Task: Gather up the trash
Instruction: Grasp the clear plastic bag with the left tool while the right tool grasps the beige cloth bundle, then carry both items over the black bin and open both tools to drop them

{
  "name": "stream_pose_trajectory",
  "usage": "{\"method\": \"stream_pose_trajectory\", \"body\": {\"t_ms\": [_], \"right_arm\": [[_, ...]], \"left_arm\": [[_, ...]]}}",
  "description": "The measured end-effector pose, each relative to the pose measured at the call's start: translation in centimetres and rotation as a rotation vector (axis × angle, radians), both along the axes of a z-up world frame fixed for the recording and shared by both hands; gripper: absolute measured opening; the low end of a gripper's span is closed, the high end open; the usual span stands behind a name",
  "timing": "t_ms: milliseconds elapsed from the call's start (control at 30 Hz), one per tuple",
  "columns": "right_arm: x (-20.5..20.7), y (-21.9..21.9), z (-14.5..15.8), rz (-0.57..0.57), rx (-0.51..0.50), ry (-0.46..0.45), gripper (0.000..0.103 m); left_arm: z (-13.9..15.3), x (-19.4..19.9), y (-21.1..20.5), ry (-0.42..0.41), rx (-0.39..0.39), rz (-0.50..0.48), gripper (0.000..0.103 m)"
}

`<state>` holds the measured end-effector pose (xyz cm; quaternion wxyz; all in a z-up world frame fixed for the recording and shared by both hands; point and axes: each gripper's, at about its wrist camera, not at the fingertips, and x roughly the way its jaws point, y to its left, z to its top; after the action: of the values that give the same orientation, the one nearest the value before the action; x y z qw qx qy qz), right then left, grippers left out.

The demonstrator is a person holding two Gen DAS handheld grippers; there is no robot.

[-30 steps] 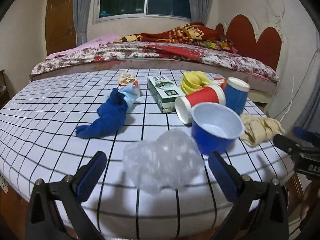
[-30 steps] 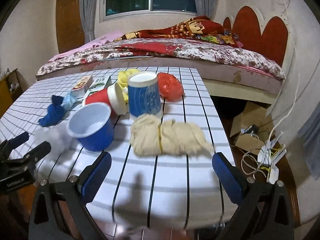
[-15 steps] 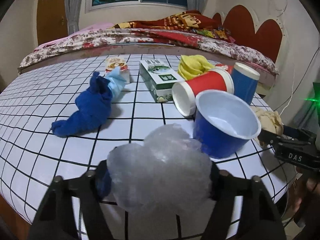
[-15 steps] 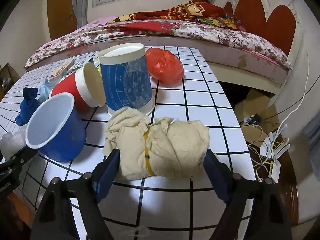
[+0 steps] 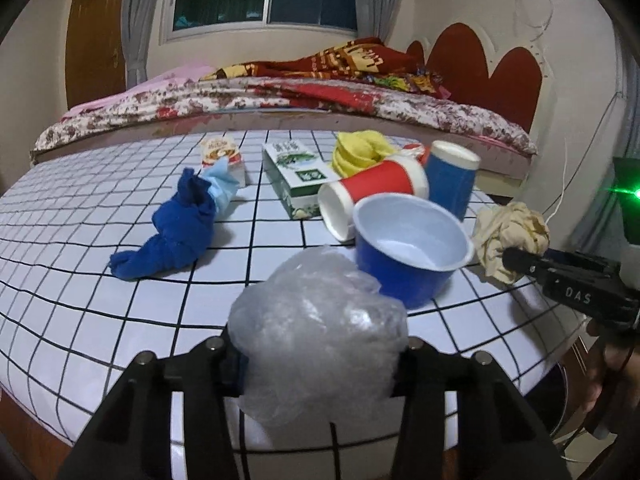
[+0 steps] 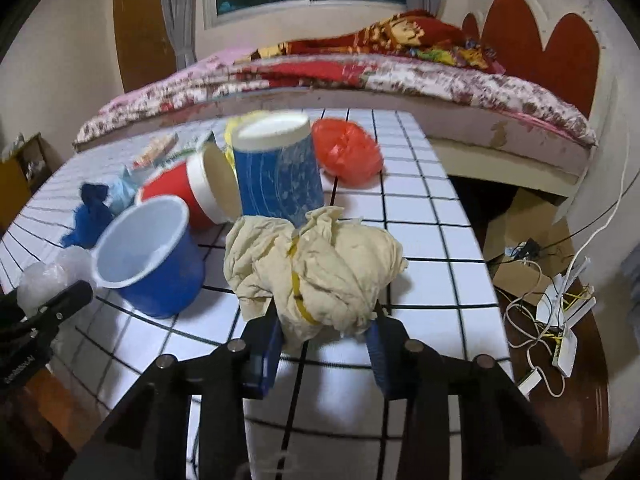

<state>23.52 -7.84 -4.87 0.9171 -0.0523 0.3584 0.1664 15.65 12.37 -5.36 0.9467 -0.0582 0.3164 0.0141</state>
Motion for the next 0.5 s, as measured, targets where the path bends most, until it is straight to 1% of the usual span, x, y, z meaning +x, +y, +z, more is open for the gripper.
{"method": "stream_pose_trajectory", "body": {"t_ms": [267, 367, 500], "right_arm": [[-4.6, -2.9, 2.9, -0.024, 0.049, -0.085, 0.04], [-6.7, -4.3, 3.7, -0.042, 0.047, -0.111, 0.04], [-8.7, -6.7, 4.2, -0.079, 0.058, -0.124, 0.04]], "left_arm": [[1.1, -2.2, -1.9, -0.041, -0.022, -0.044, 0.047], [1.5, -2.8, -3.4, -0.051, -0.032, -0.072, 0.047], [1.9, -3.5, -5.7, -0.064, -0.036, -0.131, 0.047]]}}
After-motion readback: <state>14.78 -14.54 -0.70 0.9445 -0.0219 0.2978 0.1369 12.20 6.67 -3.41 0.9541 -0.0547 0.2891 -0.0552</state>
